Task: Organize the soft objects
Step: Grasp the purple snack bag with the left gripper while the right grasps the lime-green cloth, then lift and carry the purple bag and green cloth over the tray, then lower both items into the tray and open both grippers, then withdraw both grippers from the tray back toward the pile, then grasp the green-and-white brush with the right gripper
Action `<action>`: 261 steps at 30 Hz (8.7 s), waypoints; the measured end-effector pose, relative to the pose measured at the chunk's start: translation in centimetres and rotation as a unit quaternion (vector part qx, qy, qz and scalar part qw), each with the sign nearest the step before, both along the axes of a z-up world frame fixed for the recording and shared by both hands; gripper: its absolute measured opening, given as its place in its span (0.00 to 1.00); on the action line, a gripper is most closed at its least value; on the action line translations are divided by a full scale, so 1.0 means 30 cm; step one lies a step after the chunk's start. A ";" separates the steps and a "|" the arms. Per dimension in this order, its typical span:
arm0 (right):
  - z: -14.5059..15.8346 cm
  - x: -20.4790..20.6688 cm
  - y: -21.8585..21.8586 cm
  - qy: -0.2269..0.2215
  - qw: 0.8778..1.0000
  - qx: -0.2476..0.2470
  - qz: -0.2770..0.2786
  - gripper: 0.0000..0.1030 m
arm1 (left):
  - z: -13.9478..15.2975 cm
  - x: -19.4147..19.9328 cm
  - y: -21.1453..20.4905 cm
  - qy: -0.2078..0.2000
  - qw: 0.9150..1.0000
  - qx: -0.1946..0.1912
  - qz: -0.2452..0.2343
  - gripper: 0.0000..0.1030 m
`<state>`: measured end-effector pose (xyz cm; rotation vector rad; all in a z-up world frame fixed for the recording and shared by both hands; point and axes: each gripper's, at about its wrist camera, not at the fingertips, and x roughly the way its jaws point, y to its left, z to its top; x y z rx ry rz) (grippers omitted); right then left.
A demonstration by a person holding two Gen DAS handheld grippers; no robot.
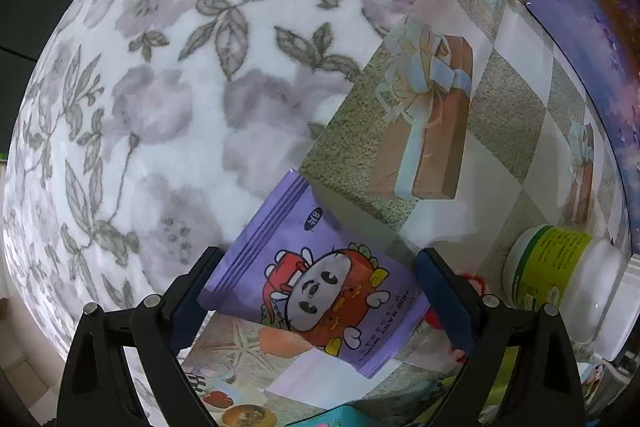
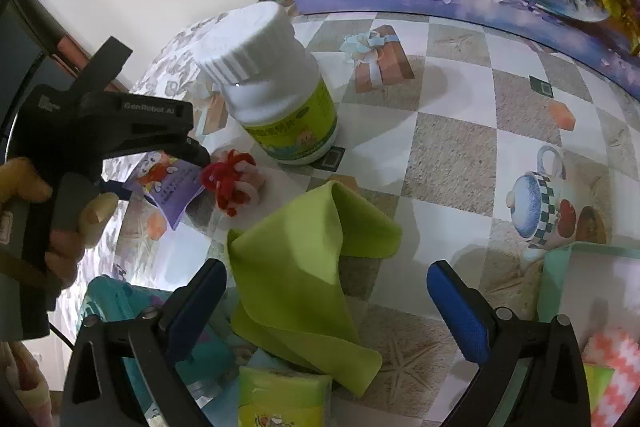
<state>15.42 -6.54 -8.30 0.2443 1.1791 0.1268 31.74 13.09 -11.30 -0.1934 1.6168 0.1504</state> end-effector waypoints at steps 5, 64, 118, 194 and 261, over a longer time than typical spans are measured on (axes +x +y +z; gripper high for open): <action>-0.011 -0.002 0.010 0.003 1.000 -0.010 0.005 0.97 | -0.003 -0.019 -0.019 0.009 0.999 0.010 -0.045 0.93; 0.522 -0.502 -0.393 -0.136 0.981 -0.052 -0.131 0.06 | 0.661 -0.740 -0.169 -0.281 0.942 -0.169 -0.068 0.12; 0.224 -0.761 -0.792 0.057 0.945 -0.073 -0.313 0.45 | 0.283 -1.015 -0.889 -0.090 0.934 -0.213 -0.272 0.60; 0.338 -0.659 -0.330 -0.032 0.984 -0.090 -0.152 0.72 | 0.444 -0.993 -0.305 -0.217 0.967 -0.083 -0.107 0.78; 0.091 -0.417 0.006 0.004 0.999 0.040 0.007 0.49 | 0.158 -0.921 0.000 -0.095 0.980 -0.137 0.105 0.77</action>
